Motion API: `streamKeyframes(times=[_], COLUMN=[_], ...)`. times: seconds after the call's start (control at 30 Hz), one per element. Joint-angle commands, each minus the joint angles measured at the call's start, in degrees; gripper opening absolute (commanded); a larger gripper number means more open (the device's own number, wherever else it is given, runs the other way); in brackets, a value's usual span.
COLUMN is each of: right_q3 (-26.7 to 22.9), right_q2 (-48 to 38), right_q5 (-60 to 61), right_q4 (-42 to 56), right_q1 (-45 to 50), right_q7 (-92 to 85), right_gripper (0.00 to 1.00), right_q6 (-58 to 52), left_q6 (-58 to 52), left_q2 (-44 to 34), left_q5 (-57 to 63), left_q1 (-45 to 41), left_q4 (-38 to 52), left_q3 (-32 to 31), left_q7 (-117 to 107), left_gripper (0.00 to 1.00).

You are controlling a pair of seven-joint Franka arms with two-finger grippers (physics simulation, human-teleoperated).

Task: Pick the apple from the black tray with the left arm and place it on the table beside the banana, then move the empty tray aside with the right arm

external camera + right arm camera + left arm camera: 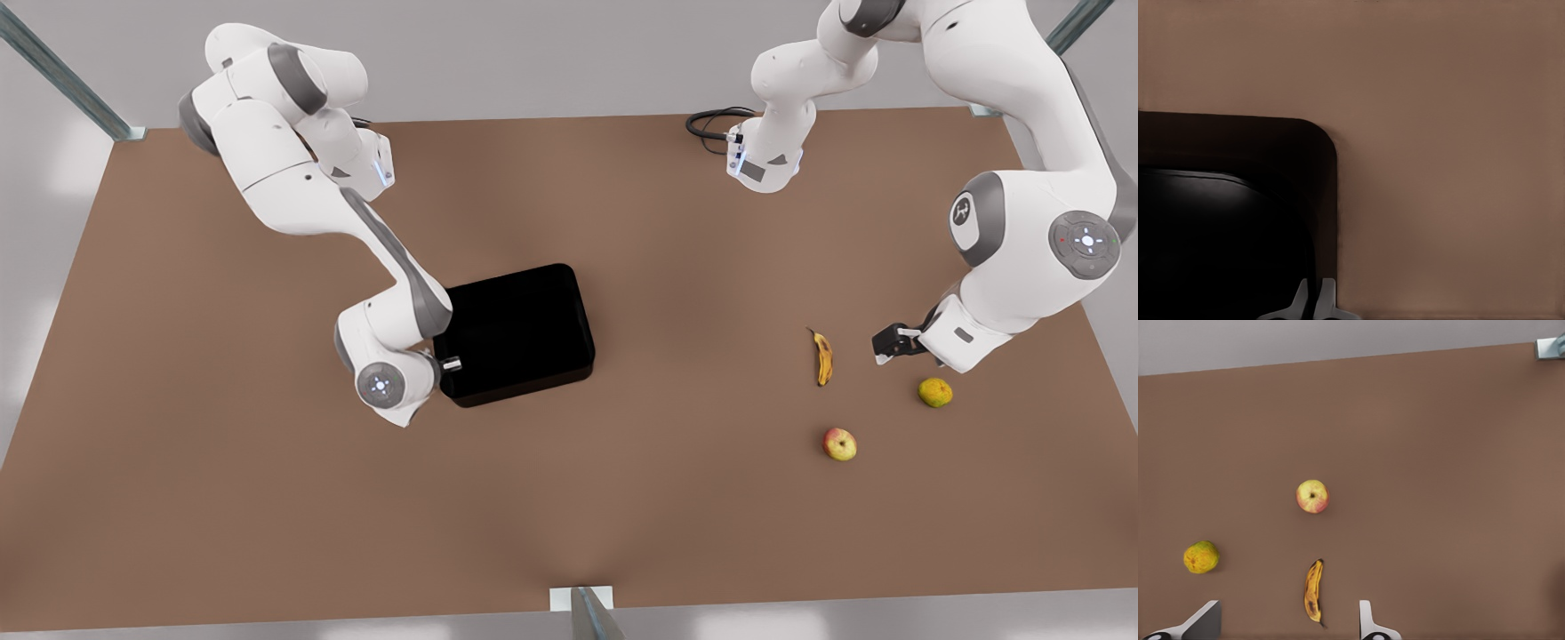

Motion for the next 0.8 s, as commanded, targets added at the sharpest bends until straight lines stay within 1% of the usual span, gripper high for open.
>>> streamKeyframes(times=[0.0, 0.23, 0.37, 0.5, 0.67, 0.77], right_q3=[0.10, -0.95, -4.03, -11.85, -22.39, -27.67], right_q2=[-1.02, -6.47, -7.35, -9.28, -9.90, -9.64], right_q5=[-0.02, 0.16, 0.25, -0.02, -0.55, -1.24], right_q4=[0.53, 1.93, 5.09, 8.09, 8.26, 8.26], right_q1=[-0.04, -0.39, -0.39, -0.39, -0.39, -0.39], right_q7=[-2.92, -6.43, -11.70, -22.95, -39.12, -47.65], right_gripper=[0.20, 0.19, 0.18, 0.18, 0.17, 0.17], right_q6=[-3.11, -12.25, -18.93, -26.22, -26.93, -26.67], left_q6=[-0.08, -0.34, -0.26, -0.26, -0.26, -0.26], left_q2=[-0.07, -0.24, -0.24, -0.24, -0.15, -0.15], left_q5=[0.04, 0.04, 0.04, 0.04, 0.04, 0.04], left_q1=[-0.05, -0.05, 0.04, 0.04, 0.04, 0.04], left_q4=[0.09, 0.00, 0.09, 0.09, 0.09, 0.09], left_q3=[-0.03, -0.03, -0.03, -0.03, -0.11, -0.11], left_q7=[1.81, 1.81, 2.78, 2.78, 2.69, 2.69], left_gripper=[1.00, 1.00, 1.00, 1.00, 1.00, 1.00])
